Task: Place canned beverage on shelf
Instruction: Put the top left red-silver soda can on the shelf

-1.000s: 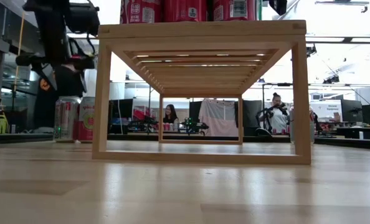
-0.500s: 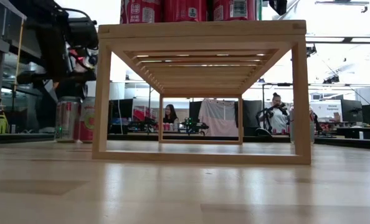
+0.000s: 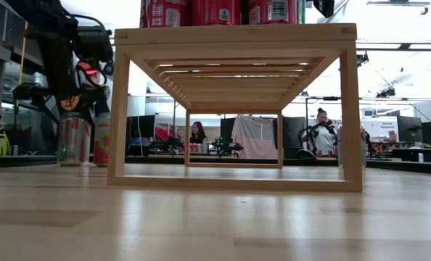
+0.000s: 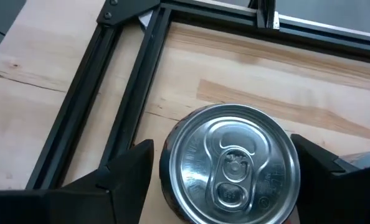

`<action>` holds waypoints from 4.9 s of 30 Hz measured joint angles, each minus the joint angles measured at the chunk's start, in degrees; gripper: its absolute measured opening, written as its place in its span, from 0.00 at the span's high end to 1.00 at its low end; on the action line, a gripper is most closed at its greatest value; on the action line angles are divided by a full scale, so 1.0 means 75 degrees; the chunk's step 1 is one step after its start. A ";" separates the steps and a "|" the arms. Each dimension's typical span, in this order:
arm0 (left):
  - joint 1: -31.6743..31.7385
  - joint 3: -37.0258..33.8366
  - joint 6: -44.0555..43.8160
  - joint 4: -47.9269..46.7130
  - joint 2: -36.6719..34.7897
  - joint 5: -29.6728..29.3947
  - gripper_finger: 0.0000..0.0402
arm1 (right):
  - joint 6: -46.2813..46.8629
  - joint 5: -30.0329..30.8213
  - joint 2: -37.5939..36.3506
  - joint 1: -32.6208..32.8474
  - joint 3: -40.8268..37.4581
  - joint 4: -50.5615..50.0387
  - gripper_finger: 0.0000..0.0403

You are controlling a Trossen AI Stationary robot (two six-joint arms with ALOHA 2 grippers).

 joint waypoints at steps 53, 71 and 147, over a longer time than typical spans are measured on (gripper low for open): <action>-0.2483 0.6016 0.5174 0.2184 0.1633 0.1771 0.75 | -0.0023 0.0003 0.0000 0.0003 0.0000 0.0009 1.00; -0.3294 0.6204 0.5524 0.3133 0.4106 0.2279 1.00 | -0.0076 0.0446 0.0000 0.0006 0.0000 0.0142 1.00; 0.3314 0.6190 0.8290 0.3025 0.3083 0.9049 1.00 | 0.6930 0.3435 0.6266 -0.7310 0.2812 -0.4011 0.12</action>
